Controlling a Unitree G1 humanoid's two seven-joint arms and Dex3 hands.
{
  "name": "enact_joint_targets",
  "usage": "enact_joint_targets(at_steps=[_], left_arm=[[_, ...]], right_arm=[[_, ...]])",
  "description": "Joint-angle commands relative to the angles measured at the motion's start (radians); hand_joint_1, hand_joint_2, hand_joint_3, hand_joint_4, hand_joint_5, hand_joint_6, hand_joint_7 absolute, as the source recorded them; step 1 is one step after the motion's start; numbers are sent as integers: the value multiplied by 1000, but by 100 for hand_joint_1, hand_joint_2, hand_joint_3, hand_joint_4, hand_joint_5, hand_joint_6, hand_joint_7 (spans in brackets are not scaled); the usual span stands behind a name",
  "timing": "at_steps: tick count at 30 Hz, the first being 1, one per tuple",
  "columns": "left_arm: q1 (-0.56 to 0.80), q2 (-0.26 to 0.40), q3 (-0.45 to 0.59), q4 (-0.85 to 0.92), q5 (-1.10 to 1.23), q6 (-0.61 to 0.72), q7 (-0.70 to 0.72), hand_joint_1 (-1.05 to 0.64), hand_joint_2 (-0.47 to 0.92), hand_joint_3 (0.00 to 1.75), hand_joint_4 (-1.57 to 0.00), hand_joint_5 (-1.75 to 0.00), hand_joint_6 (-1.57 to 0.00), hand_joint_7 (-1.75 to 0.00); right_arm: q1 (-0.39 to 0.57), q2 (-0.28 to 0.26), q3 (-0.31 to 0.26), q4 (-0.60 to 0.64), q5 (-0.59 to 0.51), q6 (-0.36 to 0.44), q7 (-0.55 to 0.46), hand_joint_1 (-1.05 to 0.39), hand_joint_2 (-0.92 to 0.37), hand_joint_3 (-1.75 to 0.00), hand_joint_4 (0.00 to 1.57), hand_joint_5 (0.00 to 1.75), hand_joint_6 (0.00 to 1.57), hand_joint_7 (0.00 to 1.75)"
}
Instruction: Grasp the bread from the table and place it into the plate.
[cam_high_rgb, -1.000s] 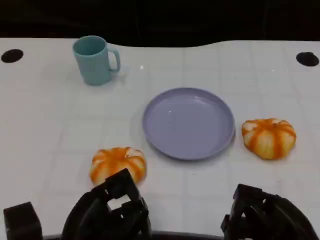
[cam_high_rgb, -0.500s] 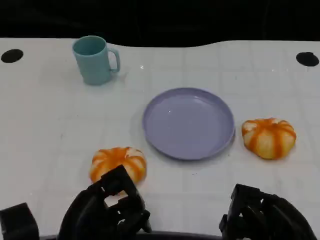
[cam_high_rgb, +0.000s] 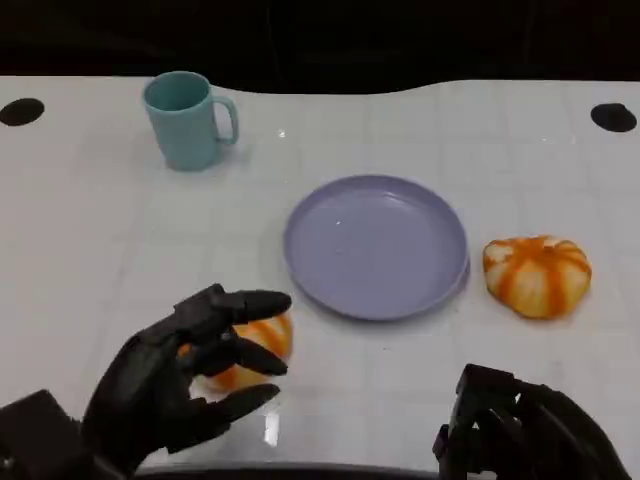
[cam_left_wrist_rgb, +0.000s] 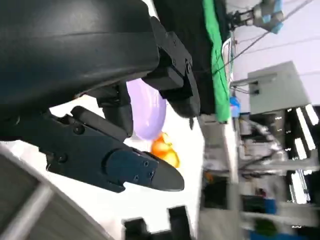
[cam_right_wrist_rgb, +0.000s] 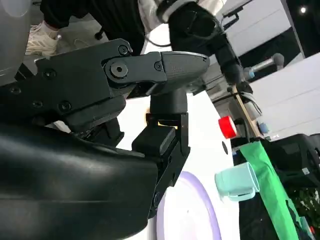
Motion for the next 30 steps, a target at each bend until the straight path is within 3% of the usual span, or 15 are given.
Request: enact_joint_targets(at_steps=[1,8,14,21,30], left_arm=[[-21,66,6,-50,124,-44,65,-56,90,1,-37,-74,-48,-6],[-18,156,-24,-158,435,-23,172,-55,83,0,-27,-50,-36,0],[-16,203,-89,-305,775,109,207,-55,82,0,-25,-33,-28,0],[-63,205,-203,-345,1106,278,185,-56,78,0,-22,-27,-24,0],[-146,166,-316,-243,1289,441,165,-56,78,0,-26,-25,-27,-1]], right_arm=[[-1,-7,-6,-8,7,10,-5,-69,-92,-26,85,159,76,136],[2,-11,0,-25,-4,18,-19,-69,-92,-27,84,159,75,136],[0,-13,3,-34,-15,24,-30,-69,-92,-28,84,159,75,138],[-2,-16,3,-25,-19,8,-21,-68,-92,-30,84,160,76,138],[3,-21,0,-31,-11,17,-19,-69,-92,-29,84,160,76,138]])
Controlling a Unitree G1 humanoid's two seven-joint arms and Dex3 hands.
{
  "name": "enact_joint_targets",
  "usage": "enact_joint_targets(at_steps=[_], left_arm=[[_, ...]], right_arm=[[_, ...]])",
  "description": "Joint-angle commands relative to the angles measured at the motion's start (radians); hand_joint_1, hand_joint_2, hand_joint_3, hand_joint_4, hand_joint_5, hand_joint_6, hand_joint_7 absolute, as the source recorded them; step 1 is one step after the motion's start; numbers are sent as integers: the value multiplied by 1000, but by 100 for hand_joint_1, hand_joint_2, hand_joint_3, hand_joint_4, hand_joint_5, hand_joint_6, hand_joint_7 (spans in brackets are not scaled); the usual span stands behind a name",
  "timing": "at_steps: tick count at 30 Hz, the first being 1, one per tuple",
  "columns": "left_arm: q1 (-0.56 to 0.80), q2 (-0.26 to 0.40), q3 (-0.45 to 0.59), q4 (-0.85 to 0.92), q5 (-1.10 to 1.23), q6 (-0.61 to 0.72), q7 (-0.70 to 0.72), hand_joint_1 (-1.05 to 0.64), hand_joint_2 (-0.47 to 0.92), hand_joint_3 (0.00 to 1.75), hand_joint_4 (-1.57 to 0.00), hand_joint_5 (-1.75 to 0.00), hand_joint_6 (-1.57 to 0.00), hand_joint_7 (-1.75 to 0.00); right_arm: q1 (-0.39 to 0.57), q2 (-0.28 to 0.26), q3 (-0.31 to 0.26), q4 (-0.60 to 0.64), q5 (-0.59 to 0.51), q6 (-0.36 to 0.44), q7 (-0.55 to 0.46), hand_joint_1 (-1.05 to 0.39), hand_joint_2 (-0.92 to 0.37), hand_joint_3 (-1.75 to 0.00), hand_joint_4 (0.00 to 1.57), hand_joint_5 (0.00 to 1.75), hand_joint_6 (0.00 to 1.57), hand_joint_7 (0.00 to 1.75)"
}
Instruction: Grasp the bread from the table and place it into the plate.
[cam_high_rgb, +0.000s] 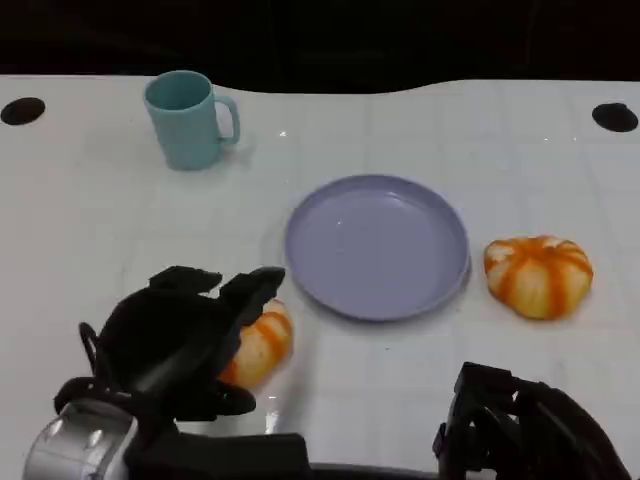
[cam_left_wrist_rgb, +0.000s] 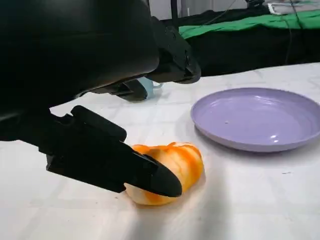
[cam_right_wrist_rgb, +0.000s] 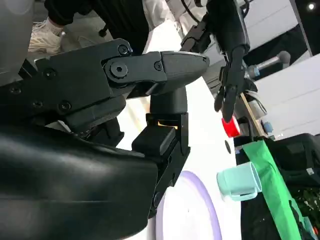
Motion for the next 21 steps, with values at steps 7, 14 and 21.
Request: enact_joint_targets(at_steps=[7,14,21], left_arm=[[-124,-35,-75,227,36,101,28,-57,78,0,-30,-22,-27,0],[-200,-62,-91,391,-42,123,58,-55,80,1,-31,-17,-27,0],[-267,-70,-124,568,-107,114,147,-54,82,1,-36,-15,-30,-1]], right_arm=[[4,-17,-6,-9,1,5,-3,-70,-92,-28,84,161,76,138],[3,-15,-7,-3,5,2,1,-70,-92,-26,85,160,76,137],[10,-14,-6,-12,6,2,0,-70,-92,-27,85,159,77,136]])
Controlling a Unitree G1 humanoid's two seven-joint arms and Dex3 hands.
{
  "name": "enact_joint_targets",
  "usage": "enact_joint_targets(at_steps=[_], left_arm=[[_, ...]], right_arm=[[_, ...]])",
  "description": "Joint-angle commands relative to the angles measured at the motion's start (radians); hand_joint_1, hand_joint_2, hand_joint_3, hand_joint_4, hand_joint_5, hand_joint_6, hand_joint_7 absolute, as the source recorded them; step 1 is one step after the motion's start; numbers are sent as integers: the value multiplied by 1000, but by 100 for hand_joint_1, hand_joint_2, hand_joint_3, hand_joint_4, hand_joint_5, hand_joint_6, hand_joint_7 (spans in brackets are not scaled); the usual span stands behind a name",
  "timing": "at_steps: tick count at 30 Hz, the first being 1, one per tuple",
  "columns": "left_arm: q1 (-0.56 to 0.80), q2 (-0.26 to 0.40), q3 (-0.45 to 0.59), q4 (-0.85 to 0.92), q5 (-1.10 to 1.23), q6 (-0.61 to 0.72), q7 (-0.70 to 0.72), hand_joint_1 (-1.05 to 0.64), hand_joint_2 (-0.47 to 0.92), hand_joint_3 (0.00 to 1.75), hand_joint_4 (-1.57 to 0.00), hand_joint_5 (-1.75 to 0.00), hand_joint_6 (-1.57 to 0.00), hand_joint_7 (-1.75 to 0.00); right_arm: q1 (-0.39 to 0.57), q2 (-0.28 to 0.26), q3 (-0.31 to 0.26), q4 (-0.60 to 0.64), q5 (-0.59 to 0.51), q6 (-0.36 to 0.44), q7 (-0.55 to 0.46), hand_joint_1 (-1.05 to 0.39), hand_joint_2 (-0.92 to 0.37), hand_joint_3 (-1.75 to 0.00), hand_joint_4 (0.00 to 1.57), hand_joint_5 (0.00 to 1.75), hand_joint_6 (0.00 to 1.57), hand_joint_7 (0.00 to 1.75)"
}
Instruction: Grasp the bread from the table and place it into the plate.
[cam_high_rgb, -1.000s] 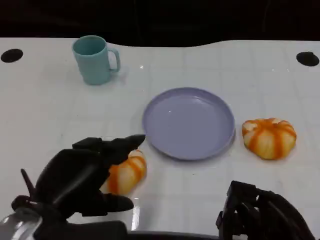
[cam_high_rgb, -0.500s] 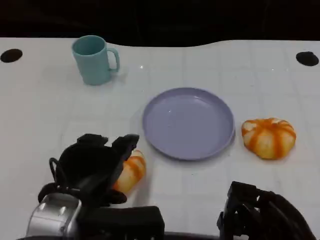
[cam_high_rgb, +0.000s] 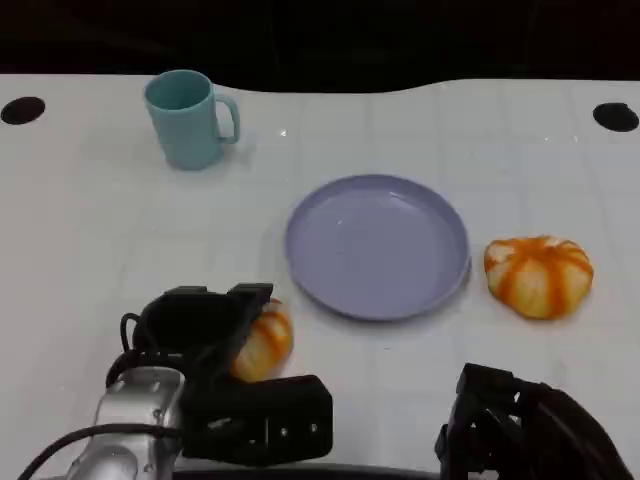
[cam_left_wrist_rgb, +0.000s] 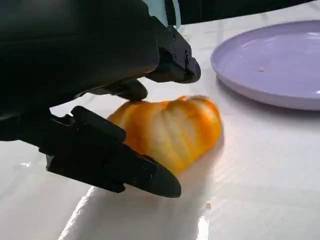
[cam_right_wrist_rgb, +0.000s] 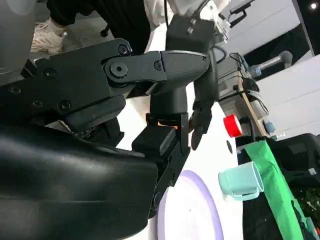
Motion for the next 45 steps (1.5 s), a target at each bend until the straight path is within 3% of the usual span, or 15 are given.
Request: enact_joint_targets(at_steps=[1,4,5,8,12,21,26,27,29,30,31,34,35,37,45], left_arm=[[-44,2,-14,95,-46,0,37,-54,83,1,-36,-15,-30,-1],[-64,8,-26,152,-81,-17,46,-47,86,1,-53,-21,-55,-10],[-71,14,-34,171,-84,-26,55,-44,89,1,-64,-60,-76,-10],[-78,22,-49,217,-98,-50,104,-40,92,5,-78,-118,-104,-12],[-79,31,-64,252,-110,-77,167,-40,92,11,-77,-143,-110,-14],[-78,51,-105,318,-96,-120,328,-35,92,31,-69,-169,-109,-11],[-80,48,-110,371,-98,-159,481,-32,92,24,-77,-175,-113,-17],[-81,49,-110,381,-102,-170,510,-31,92,24,-77,-175,-112,-22],[-84,53,-110,396,-105,-194,564,-32,92,25,-77,-175,-87,-71],[-86,55,-110,403,-107,-205,587,-31,92,24,-77,-175,-73,-107],[-87,58,-110,404,-106,-213,604,-31,92,24,-78,-175,-67,-121],[-85,67,-102,398,-115,-246,652,-30,92,24,-78,-175,-70,-116],[-82,72,-98,388,-121,-255,660,-29,92,26,-77,-175,-59,-145],[-78,80,-93,371,-128,-262,666,-28,92,26,-76,-175,-52,-167],[-39,123,-53,229,-147,-253,629,-23,90,26,-73,-175,-49,-175]], right_arm=[[10,-7,-5,-13,7,1,-1,-70,-92,-27,85,159,77,136],[12,-7,-5,-16,8,-1,2,-69,-92,-27,84,159,76,136],[13,-8,-5,-17,8,-1,2,-69,-92,-28,84,159,76,137],[15,-7,-6,-19,13,-1,5,-69,-92,-28,85,159,76,137],[18,-9,-7,-21,11,0,1,-69,-92,-28,85,160,76,137],[18,-11,-10,-19,9,-10,7,-69,-92,-30,85,160,77,136],[14,-11,-14,-10,9,-13,10,-69,-92,-29,85,160,76,136],[13,-12,-15,-9,9,-12,9,-69,-92,-29,85,160,77,136],[11,-13,-16,-8,6,-10,6,-69,-92,-29,85,160,77,135],[11,-13,-16,-9,5,-9,5,-69,-92,-29,85,160,78,135],[11,-13,-17,-8,5,-7,3,-69,-92,-29,85,161,78,135],[10,-11,-20,-5,14,1,4,-69,-92,-28,85,161,77,134],[9,-10,-20,-3,16,2,6,-69,-92,-28,85,161,77,134],[9,-10,-20,-1,16,1,7,-69,-92,-27,85,160,77,134],[15,-7,-16,-3,13,-4,7,-70,-92,-26,84,161,76,136]])
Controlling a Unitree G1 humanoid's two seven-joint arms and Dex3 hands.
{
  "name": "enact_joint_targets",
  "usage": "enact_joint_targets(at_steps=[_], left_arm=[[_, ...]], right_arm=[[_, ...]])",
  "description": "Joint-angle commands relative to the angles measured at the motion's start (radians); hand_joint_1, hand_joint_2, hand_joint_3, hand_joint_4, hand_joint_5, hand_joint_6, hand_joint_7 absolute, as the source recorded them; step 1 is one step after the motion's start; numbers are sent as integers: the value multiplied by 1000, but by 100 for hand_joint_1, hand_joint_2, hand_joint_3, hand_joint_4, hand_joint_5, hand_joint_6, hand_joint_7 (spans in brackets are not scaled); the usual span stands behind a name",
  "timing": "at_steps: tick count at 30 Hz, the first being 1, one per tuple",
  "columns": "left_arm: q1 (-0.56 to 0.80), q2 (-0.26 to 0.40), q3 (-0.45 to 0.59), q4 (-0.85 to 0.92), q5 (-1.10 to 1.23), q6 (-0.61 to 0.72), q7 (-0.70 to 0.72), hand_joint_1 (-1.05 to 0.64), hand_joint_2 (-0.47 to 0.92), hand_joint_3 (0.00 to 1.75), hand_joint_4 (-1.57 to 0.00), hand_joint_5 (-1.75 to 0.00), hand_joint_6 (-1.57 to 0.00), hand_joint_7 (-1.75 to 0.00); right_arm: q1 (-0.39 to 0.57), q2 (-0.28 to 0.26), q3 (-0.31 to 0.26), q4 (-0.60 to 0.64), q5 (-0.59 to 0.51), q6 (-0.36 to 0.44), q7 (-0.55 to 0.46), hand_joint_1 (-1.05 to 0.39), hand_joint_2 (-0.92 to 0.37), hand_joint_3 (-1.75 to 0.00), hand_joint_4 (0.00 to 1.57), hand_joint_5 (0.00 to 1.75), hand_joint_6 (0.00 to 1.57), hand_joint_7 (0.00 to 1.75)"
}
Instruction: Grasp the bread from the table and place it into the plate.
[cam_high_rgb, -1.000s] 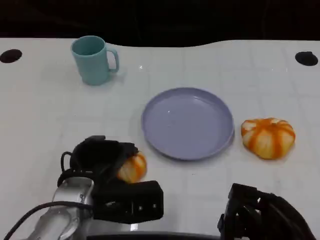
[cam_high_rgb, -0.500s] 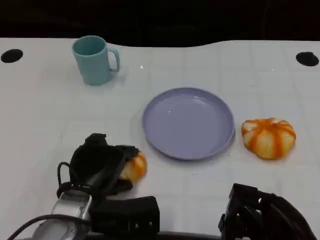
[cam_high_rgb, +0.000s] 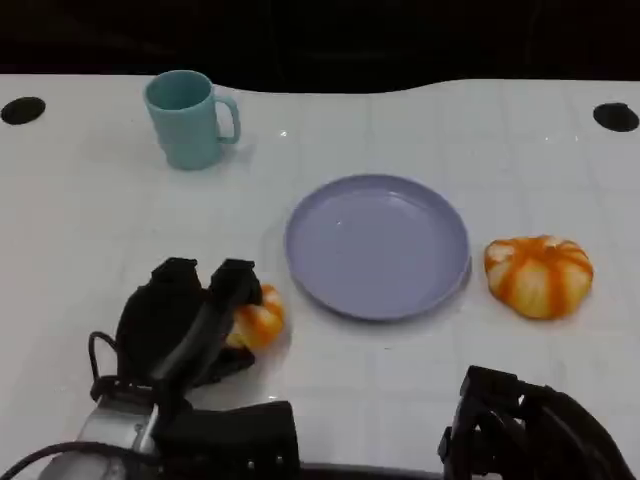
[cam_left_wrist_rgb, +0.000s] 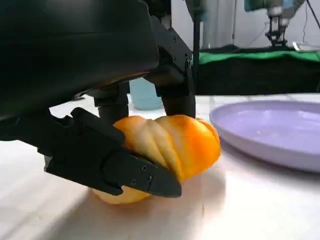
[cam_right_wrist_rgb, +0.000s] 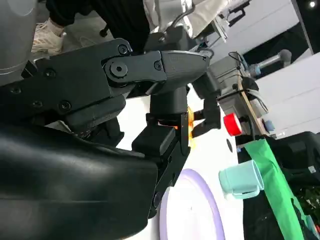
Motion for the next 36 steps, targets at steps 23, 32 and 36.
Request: enact_joint_targets(at_steps=[23,32,36], left_arm=[[-74,5,96,-242,-47,-22,-71,-17,39,111,-88,-175,-67,-175],[-184,-56,50,-158,-40,-56,-87,-14,34,124,-91,-175,-71,-175],[-240,-95,34,-90,-71,-84,-103,-16,33,126,-92,-175,-71,-175]], right_arm=[[14,-1,5,12,8,-3,16,-70,-92,-26,83,161,75,137],[-6,-2,9,34,6,0,22,-69,-92,-25,84,160,76,136],[-12,1,7,42,9,-2,28,-69,-92,-26,84,158,76,134]])
